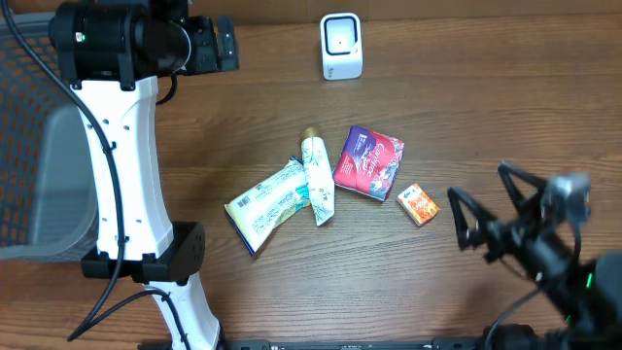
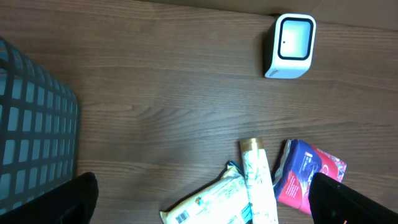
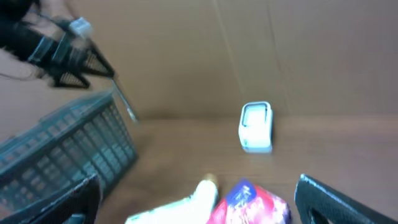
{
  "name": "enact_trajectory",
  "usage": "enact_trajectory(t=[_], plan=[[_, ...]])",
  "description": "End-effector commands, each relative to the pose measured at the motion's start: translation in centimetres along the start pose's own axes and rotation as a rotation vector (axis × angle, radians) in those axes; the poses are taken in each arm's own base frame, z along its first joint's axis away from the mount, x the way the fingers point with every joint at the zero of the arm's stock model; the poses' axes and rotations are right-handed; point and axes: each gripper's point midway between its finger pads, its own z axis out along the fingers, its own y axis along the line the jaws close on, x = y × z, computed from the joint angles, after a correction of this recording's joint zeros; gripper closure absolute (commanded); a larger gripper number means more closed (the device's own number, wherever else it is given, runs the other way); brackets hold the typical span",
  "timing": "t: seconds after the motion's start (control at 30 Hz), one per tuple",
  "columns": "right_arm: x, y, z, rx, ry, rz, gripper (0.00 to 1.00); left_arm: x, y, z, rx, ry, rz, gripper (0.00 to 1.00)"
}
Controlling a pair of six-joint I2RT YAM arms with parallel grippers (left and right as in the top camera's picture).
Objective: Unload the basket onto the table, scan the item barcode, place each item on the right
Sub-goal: 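Reach the right gripper to the red-and-blue snack pack and grasp it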
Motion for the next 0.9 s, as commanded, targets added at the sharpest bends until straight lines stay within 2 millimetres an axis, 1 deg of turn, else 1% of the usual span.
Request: enact_trajectory(t=[0.0, 0.03, 0.1, 0.13, 0.2, 0.23, 0.27, 0.33, 0.4, 0.43, 0.47, 0.5, 0.53, 0.6, 0.67, 0.87], plan=[[-1.7, -0.8, 2.4, 0.045, 0.151, 0.008, 0.0, -0.1, 0.0, -1.2, 0.0, -0.028, 0.021, 0.0], [-1.5, -0.6, 3.2, 0.026, 0.227, 0.051, 0.0, -0.1, 0.0, -1.2, 0.0, -0.028, 0.021, 0.0], [-1.4, 0.2, 4.4, -0.041, 0.315, 0.105, 0.0, -0.1, 0.0, -1.2, 0.0, -0.028, 0.021, 0.0], [-1.2, 1.9, 5.7, -0.175, 0.399, 0.182, 0.0, -0.1, 0.0, -1.2, 0.0, -0.028, 0.021, 0.0], [-1.0, 3.6, 6.7, -0.331, 0.462, 0.245, 0.0, -0.1, 0.0, -1.2, 0.0, -0.028, 0.021, 0.0], [-0.9, 4.1, 7.2, -0.398, 0.483, 0.269, 0.0, -0.1, 0.0, -1.2, 0.0, -0.027, 0.021, 0.0], [-0.6, 4.0, 7.8, -0.427, 0.499, 0.286, 0.0, -0.1, 0.0, -1.2, 0.0, -0.028, 0.021, 0.0], [0.2, 2.7, 9.6, -0.411, 0.521, 0.309, 0.0, -0.1, 0.0, -1.2, 0.0, -0.028, 0.021, 0.01], [2.1, 0.0, 11.7, -0.296, 0.572, 0.391, 0.01, -0.1, 0.0, -1.2, 0.0, -0.027, 0.021, 0.0], [3.1, -1.5, 12.6, -0.222, 0.596, 0.436, 0.04, -0.1, 0.0, -1.2, 0.0, -0.028, 0.021, 0.0], [4.6, -3.7, 13.7, -0.105, 0.625, 0.488, 0.1, -0.1, 0.0, -1.2, 0.0, -0.028, 0.021, 0.0], [6.0, -5.4, 14.4, -0.007, 0.648, 0.53, 0.16, -0.1, 0.0, -1.2, 0.0, -0.028, 0.021, 0.0], [7.3, -7.0, 14.9, 0.089, 0.67, 0.571, 0.17, -0.1, 0.0, -1.2, 0.0, -0.028, 0.021, 0.0], [9.9, -9.4, 15.7, 0.226, 0.719, 0.631, 0.18, -0.1, 0.0, -1.2, 0.0, -0.027, 0.021, 0.0], [12.5, -10.6, 16.5, 0.279, 0.777, 0.665, 0.18, -0.1, 0.0, -1.2, 0.0, -0.028, 0.022, 0.0], [18.4, -11.6, 18.3, 0.305, 0.919, 0.696, 0.17, -0.1, 0.0, -1.2, 0.0, -0.028, 0.021, 0.0]])
